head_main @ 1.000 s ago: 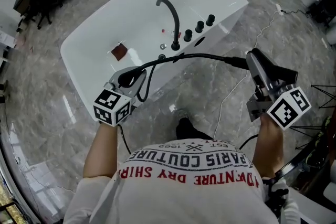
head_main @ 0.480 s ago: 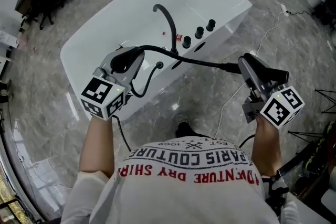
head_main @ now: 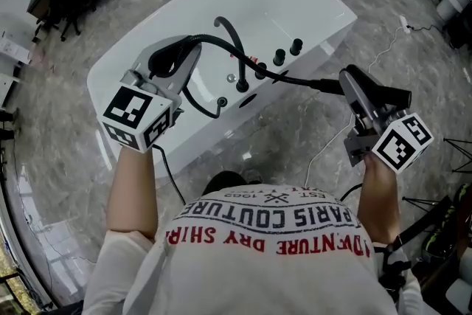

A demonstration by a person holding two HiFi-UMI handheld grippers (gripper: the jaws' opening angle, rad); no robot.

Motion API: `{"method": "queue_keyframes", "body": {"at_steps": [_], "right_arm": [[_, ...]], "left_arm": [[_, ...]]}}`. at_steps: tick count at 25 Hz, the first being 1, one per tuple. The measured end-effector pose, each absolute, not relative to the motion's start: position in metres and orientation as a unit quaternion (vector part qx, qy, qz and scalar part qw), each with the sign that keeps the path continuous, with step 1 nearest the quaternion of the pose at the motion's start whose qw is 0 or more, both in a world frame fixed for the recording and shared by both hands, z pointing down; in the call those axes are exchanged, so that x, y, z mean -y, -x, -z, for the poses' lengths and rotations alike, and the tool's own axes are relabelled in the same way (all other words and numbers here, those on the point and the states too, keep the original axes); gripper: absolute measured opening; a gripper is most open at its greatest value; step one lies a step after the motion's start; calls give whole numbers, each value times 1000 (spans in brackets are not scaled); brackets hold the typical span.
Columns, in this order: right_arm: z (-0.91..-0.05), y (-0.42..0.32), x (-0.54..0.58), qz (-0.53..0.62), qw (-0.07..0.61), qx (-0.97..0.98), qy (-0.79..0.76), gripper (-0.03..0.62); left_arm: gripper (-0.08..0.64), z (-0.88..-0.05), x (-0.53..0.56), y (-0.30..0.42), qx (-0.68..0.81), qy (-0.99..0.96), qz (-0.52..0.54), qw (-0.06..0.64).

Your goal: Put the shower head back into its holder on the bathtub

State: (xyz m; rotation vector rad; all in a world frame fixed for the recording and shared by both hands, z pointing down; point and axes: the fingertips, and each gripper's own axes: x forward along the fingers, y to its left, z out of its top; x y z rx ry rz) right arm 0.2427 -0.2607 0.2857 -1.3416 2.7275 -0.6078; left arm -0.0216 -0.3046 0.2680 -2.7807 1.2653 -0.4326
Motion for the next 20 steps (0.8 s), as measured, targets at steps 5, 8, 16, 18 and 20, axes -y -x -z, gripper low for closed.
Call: {"method": "queue_keyframes", "body": {"at_steps": [5, 8, 16, 18, 20], "right_arm": [[-276, -240, 275, 186, 25, -883, 429, 103], [-279, -235, 284, 192, 24, -884, 426, 103], [-288, -214, 319, 193, 2, -882, 430, 103], [-297, -211, 331, 199, -5, -880, 431, 103], [-304, -208, 339, 207, -9, -878, 431, 103]], "left_arm": [[51, -262, 325, 31, -423, 893, 145, 43], [51, -265, 337, 40, -430, 889, 151, 44], [51, -306, 381, 69, -439, 883, 165, 17], [51, -325, 394, 75, -440, 881, 173, 8], [51, -341, 400, 79, -438, 880, 184, -8]]}}
